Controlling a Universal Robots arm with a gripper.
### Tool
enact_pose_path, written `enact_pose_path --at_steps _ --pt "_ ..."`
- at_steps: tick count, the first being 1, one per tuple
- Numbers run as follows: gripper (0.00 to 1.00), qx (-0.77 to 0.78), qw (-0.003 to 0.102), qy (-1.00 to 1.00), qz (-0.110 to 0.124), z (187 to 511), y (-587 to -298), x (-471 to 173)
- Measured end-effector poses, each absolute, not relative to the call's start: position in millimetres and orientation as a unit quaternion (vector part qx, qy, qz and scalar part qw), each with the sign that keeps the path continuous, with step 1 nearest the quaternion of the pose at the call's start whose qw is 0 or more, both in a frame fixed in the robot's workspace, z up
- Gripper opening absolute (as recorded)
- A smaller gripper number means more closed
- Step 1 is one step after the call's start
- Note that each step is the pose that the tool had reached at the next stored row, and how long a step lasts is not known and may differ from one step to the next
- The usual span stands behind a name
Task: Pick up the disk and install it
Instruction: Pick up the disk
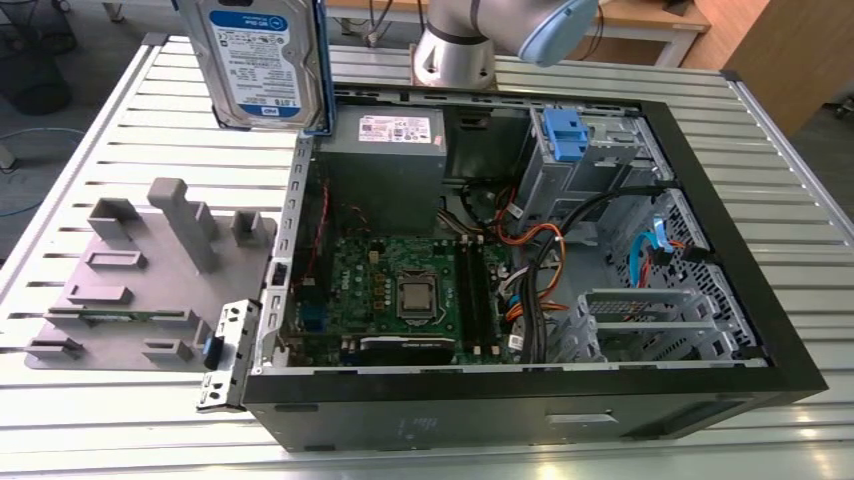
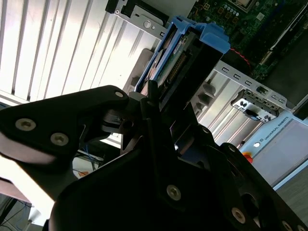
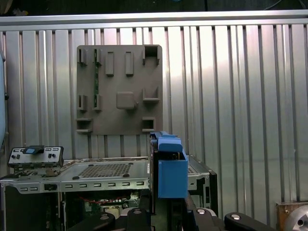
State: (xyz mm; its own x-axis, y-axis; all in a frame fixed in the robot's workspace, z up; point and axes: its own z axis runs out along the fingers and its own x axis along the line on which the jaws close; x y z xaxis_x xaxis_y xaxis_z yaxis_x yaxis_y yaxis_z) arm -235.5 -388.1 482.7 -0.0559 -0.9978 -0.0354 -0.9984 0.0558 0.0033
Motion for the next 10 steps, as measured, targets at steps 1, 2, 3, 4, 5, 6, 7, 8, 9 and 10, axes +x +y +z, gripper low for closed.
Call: enact_pose_path --at_steps 1,2,3,4,5,6,7,8,9,10 --pt "0.35 -0.687 0.012 0.727 0.013 482.7 -388.1 -235.5" --pt "0.35 -0.687 0.012 0.726 0.013 482.7 -388.1 -235.4" --pt "0.35 -0.687 0.012 0.726 0.013 482.7 -388.1 -235.4" --pt "0.35 -0.687 0.012 0.727 0.013 482.7 -388.1 -235.4" --pt "0.35 -0.687 0.012 0.726 0.013 482.7 -388.1 -235.2" --pt "0.35 -0.687 0.012 0.726 0.013 482.7 -388.1 -234.5" --pt "0.35 -0.687 0.012 0.726 0.013 482.7 -388.1 -233.9" --pt "0.35 -0.687 0.012 0.726 0.013 482.7 -388.1 -233.2" --pt "0.35 -0.687 0.012 0.726 0.013 482.7 -388.1 -232.1" --pt "0.35 -0.687 0.012 0.726 0.013 482.7 -388.1 -231.0"
